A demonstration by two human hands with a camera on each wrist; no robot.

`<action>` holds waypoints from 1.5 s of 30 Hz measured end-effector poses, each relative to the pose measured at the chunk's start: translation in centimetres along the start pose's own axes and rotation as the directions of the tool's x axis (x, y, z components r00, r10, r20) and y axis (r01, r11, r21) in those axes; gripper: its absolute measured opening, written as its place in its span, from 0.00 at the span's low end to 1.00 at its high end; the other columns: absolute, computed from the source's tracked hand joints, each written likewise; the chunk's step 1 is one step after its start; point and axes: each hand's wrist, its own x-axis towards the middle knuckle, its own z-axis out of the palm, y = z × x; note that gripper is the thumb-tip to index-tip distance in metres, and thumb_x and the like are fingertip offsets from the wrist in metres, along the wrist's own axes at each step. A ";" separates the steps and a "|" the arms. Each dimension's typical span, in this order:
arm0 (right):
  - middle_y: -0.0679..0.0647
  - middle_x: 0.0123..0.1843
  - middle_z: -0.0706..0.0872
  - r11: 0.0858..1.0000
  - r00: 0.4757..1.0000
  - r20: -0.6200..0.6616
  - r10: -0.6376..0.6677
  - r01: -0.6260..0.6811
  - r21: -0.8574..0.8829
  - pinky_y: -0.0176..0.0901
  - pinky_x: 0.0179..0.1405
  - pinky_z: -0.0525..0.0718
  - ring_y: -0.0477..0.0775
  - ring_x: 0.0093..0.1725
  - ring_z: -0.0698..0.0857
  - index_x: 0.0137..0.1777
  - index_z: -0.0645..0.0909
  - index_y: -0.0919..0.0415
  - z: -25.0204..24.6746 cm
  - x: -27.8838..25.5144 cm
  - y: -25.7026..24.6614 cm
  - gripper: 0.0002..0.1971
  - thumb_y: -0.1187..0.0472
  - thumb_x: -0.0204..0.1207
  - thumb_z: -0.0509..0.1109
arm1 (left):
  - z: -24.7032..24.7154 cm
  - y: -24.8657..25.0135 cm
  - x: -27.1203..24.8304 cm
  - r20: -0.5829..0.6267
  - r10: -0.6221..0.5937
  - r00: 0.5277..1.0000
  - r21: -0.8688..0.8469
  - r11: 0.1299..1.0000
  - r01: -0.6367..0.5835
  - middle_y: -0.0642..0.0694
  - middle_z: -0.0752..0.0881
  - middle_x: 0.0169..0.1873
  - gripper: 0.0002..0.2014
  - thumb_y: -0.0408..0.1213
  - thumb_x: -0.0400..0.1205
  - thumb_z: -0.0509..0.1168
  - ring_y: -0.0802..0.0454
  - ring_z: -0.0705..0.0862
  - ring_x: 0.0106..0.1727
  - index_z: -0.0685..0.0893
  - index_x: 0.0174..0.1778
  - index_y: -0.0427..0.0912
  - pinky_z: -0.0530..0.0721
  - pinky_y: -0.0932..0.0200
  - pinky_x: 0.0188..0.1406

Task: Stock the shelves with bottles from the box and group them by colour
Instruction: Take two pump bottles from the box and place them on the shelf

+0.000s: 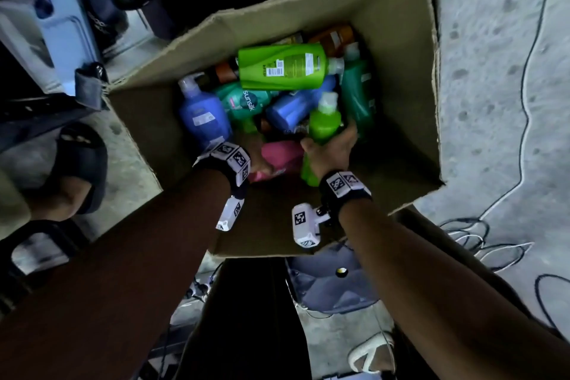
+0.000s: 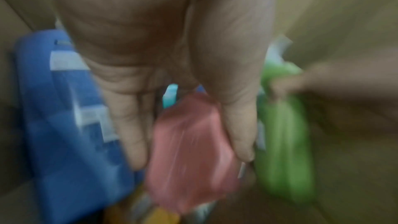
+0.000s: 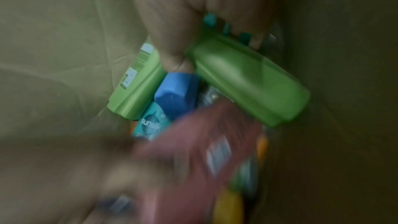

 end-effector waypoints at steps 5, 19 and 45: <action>0.68 0.77 0.71 0.973 0.982 0.189 -0.021 0.063 -0.221 0.49 0.72 0.75 0.66 0.75 0.74 0.83 0.67 0.62 -0.7 4.6 -0.9 0.43 0.55 0.71 0.82 | 3.3 0.9 1.1 0.136 -0.061 0.989 0.002 0.998 0.061 0.42 0.85 0.67 0.39 0.64 0.72 0.75 0.44 0.85 0.65 0.81 0.72 0.41 0.80 0.57 0.56; 0.57 0.74 0.81 0.996 0.967 0.242 0.079 -0.069 -0.050 0.56 0.68 0.81 0.61 0.67 0.83 0.86 0.59 0.51 -1.1 8.7 2.4 0.48 0.39 0.72 0.78 | 4.1 4.0 5.3 0.088 0.060 0.994 0.084 0.994 -0.068 0.45 0.71 0.82 0.54 0.70 0.70 0.74 0.35 0.76 0.77 0.55 0.88 0.60 0.79 0.36 0.71; 0.51 0.57 0.91 0.967 0.883 0.469 -0.007 0.125 -0.222 0.40 0.47 0.86 0.53 0.52 0.89 0.68 0.85 0.50 -8.3 1.3 -5.6 0.26 0.38 0.73 0.76 | 3.1 1.8 -7.7 -0.020 -0.211 0.977 -0.579 0.799 0.161 0.37 0.76 0.78 0.49 0.47 0.67 0.84 0.38 0.76 0.76 0.69 0.83 0.40 0.75 0.50 0.75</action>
